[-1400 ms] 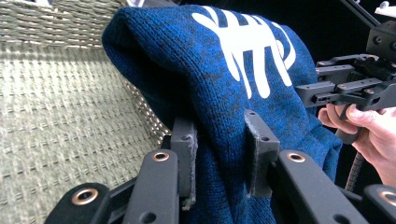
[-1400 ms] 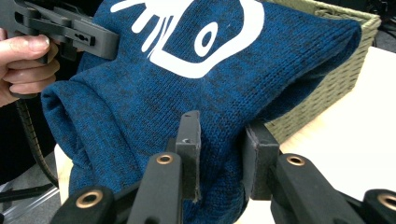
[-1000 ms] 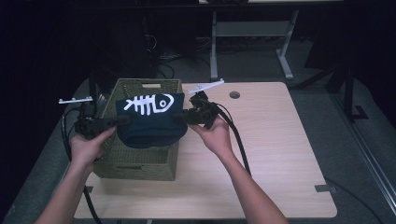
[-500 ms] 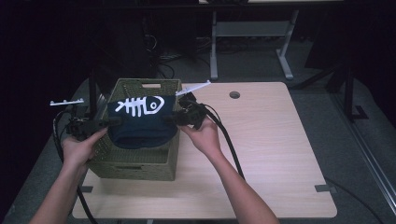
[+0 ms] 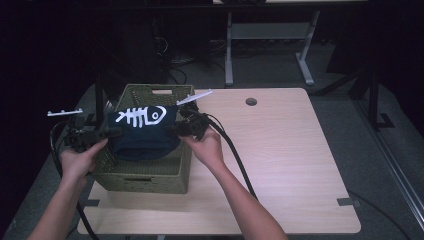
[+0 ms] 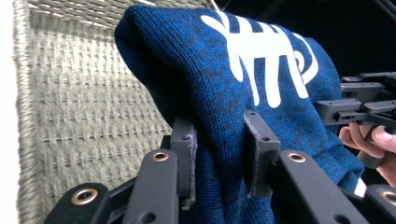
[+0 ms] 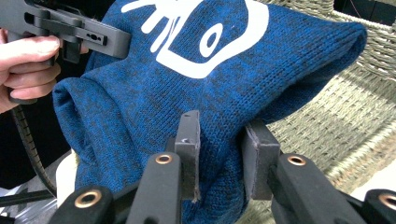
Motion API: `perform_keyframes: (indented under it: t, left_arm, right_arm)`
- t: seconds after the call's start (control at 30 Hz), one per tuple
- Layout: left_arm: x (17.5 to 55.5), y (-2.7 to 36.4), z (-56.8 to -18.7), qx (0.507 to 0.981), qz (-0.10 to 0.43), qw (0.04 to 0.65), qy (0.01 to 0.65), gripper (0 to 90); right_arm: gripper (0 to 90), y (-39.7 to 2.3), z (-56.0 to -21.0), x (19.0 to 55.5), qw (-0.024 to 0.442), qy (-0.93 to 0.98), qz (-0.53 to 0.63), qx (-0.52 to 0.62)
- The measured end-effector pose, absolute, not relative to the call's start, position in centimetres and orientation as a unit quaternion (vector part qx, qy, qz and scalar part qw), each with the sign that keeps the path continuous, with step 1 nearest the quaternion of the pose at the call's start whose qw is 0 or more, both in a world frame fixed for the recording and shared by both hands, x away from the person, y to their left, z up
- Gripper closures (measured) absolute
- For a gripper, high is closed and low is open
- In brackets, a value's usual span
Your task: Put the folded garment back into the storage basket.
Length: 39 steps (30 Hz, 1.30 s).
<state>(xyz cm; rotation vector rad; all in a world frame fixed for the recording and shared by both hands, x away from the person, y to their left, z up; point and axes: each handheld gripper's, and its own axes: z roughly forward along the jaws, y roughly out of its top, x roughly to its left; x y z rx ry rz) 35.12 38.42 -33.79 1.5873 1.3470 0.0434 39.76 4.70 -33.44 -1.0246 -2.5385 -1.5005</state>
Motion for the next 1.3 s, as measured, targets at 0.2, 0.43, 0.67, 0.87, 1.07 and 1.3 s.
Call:
perform_keyframes:
  t: [0.2,0.43,0.67,0.87,1.07,1.3]
  left_arm:
    - [34.9,38.8,-34.6,0.655,0.029,0.497,0.568,68.8]
    - [35.2,39.0,-35.0,0.65,0.028,0.488,0.581,68.2]
    - [35.9,38.9,-35.5,0.662,0.026,0.471,0.582,68.0]
    - [36.1,38.7,-35.6,0.665,0.03,0.467,0.582,67.7]
    - [36.2,38.6,-35.6,0.669,0.031,0.462,0.582,67.8]
    - [36.4,38.6,-35.8,0.672,0.032,0.455,0.583,67.2]
  right_arm:
    - [70.2,5.4,-34.0,39.7,0.013,-0.813,-0.481,-0.328]
    - [69.9,6.1,-34.8,39.8,0.02,-0.813,-0.478,-0.333]
    - [69.8,6.2,-35.7,39.9,0.022,-0.816,-0.468,-0.339]
    - [69.4,6.1,-36.1,39.8,0.02,-0.816,-0.465,-0.343]
    - [68.7,6.2,-36.4,39.8,0.015,-0.82,-0.458,-0.343]
    - [67.6,6.3,-36.4,39.7,0.007,-0.824,-0.452,-0.342]
